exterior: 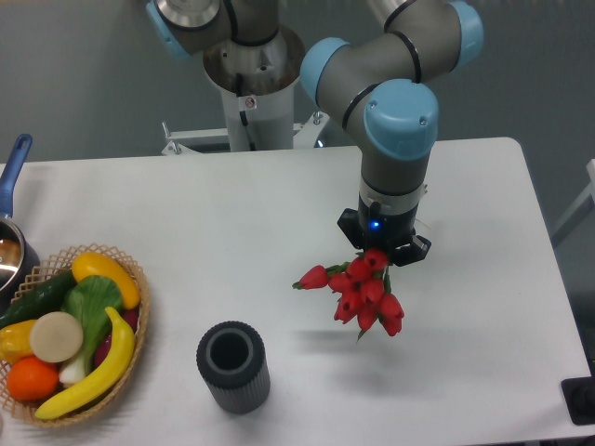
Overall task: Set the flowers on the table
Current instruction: 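Lower the held red tulip bunch toward the table surface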
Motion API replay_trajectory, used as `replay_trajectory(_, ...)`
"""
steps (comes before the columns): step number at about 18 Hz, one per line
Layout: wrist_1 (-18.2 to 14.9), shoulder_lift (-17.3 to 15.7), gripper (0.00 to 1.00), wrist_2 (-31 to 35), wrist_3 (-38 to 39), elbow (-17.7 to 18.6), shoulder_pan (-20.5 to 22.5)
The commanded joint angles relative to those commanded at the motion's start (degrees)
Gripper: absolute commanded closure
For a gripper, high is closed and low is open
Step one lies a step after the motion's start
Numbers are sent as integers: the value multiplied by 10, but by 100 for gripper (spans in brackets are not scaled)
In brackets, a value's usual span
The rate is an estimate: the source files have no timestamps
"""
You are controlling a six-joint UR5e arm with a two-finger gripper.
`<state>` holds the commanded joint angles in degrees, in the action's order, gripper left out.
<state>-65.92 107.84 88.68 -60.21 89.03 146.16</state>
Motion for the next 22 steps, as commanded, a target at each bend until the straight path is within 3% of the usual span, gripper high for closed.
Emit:
replay_trajectory(7,3,4,92,4,3,11,-4)
replay_trajectory(11,7,-2,92,7,-1,51,-4)
replay_trajectory(22,94,19,84,10,1,110,-14)
